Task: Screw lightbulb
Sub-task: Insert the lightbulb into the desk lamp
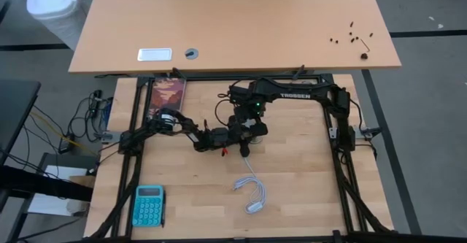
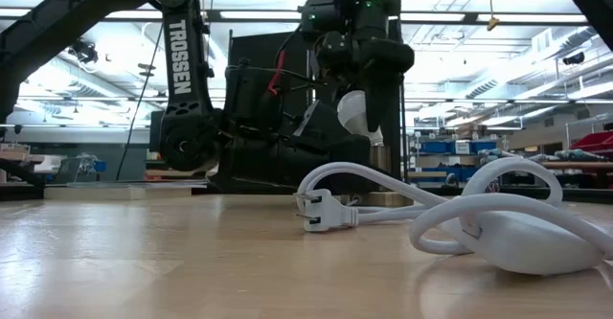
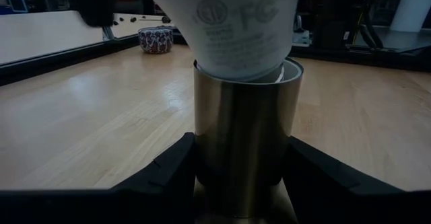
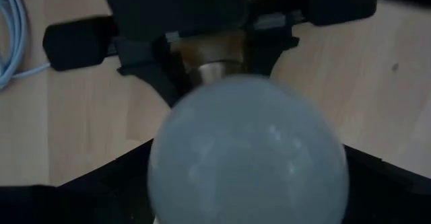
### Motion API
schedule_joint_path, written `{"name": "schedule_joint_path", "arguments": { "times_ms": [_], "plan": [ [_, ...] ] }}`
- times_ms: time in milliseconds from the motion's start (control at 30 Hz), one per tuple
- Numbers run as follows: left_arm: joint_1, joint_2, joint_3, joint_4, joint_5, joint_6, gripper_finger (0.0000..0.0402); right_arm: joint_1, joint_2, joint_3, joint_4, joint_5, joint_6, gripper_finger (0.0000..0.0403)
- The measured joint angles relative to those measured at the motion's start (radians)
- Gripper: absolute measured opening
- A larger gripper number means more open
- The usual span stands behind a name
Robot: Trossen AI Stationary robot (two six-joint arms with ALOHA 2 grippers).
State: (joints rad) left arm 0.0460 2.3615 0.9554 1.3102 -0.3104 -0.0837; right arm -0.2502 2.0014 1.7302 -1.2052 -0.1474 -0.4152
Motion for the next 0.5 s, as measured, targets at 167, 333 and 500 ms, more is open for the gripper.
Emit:
{"name": "schedule_joint_path", "arguments": {
  "times_ms": [167,333,500],
  "plan": [
    [0.0,0.0,0.0,0.0,-0.004,0.0,0.0198,0.009,0.013,0.0,0.008,0.008,0.002,0.0346],
    [0.0,0.0,0.001,0.002,-0.011,0.002,0.0198,0.013,0.011,0.0,0.038,0.017,0.002,0.0346],
    [0.0,0.0,0.002,0.005,-0.011,0.002,0.0198,0.013,0.011,-0.016,0.062,0.018,0.005,0.0346]
  ]
}}
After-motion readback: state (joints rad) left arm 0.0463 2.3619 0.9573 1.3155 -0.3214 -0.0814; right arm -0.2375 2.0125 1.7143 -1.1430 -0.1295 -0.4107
